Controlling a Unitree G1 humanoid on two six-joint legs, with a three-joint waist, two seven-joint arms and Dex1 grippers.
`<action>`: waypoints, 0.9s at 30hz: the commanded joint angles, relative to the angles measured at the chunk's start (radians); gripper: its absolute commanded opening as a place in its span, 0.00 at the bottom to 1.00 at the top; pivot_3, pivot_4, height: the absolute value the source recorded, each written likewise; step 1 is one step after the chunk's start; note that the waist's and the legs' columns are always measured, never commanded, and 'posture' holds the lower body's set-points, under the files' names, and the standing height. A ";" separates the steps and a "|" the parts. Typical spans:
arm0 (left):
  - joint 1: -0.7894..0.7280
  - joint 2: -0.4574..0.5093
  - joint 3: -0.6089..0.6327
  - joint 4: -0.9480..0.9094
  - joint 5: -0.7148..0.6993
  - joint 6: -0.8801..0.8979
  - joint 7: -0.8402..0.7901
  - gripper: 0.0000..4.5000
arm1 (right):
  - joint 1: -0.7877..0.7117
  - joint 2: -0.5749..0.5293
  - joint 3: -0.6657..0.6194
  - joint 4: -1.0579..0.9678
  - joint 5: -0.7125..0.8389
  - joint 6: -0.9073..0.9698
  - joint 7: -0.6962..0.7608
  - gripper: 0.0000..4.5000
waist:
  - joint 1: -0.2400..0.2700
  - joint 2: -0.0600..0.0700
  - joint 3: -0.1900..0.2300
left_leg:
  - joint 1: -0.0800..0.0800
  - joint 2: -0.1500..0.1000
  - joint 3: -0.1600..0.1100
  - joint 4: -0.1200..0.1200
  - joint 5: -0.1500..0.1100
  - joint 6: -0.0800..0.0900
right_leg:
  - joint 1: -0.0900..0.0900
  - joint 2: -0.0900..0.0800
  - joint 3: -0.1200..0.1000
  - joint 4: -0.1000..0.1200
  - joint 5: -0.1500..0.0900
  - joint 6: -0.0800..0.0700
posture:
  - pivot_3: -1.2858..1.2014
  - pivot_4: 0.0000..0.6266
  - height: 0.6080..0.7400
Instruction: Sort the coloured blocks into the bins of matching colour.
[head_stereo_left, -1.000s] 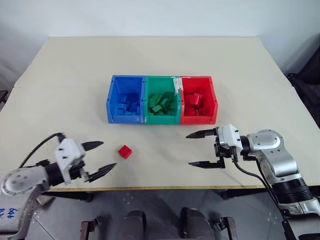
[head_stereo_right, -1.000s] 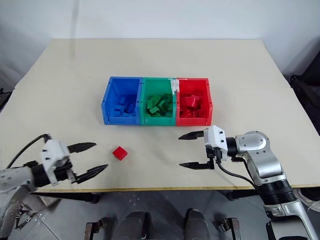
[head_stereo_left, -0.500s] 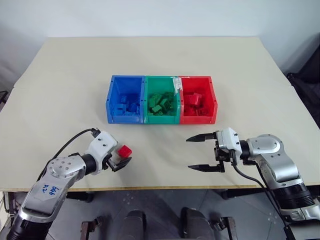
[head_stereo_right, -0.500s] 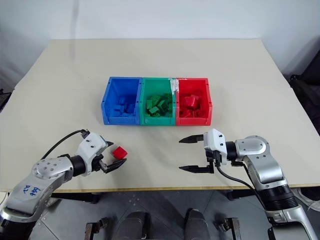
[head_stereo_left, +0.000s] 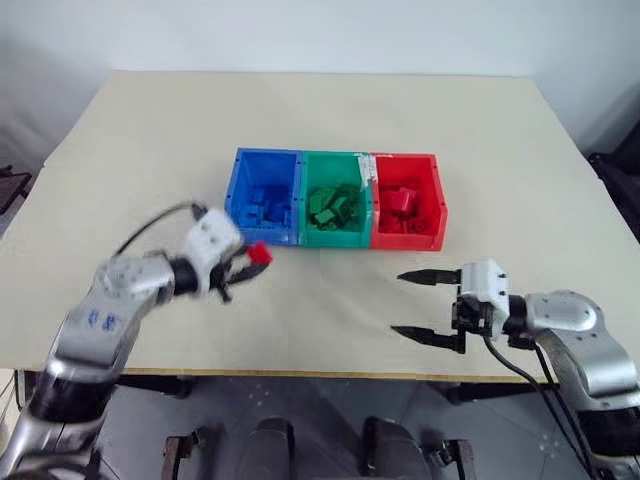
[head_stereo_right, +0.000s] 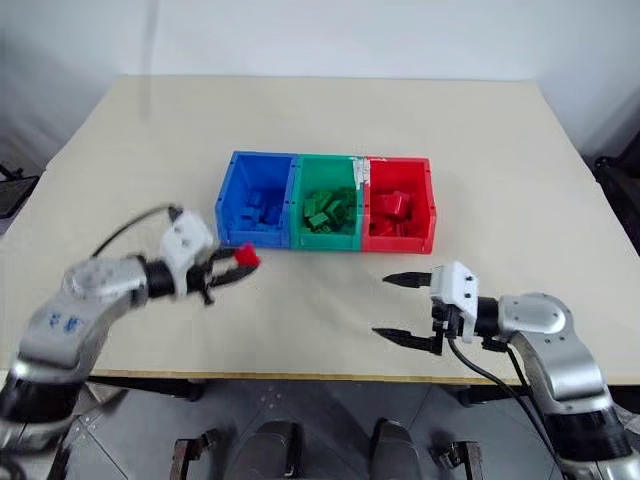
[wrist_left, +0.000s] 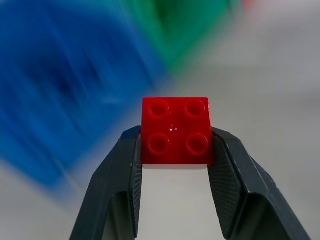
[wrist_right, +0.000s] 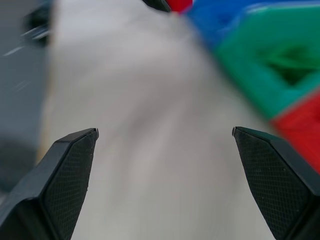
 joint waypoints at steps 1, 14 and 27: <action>-0.154 -0.130 -0.091 0.236 0.036 -0.189 -0.075 0.33 | 0.092 0.064 -0.105 -0.113 0.016 -0.016 -0.157 1.00 | 0.003 0.000 0.000 | 0.000 0.000 0.000 0.000 0.000 0.000 | 0.000 0.000 0.000 0.000 0.000 0.000 | 0.52 0.24 1.00; -0.677 -0.587 -0.073 1.282 0.157 -0.803 -0.065 0.33 | 0.416 0.206 -0.179 -0.442 -0.080 -0.025 -0.462 1.00 | -0.021 -0.001 0.000 | -0.001 0.000 0.005 -0.001 -0.002 0.004 | -0.001 0.000 0.001 -0.006 0.002 0.004 | 0.52 0.24 1.00; -0.590 -0.537 -0.004 1.278 0.157 -0.920 -0.197 0.93 | 0.437 0.181 -0.153 -0.432 -0.091 -0.059 -0.445 1.00 | -0.008 -0.001 0.000 | -0.002 0.000 0.005 0.000 -0.003 0.005 | -0.001 0.000 0.000 -0.006 0.002 0.004 | 0.52 0.24 1.00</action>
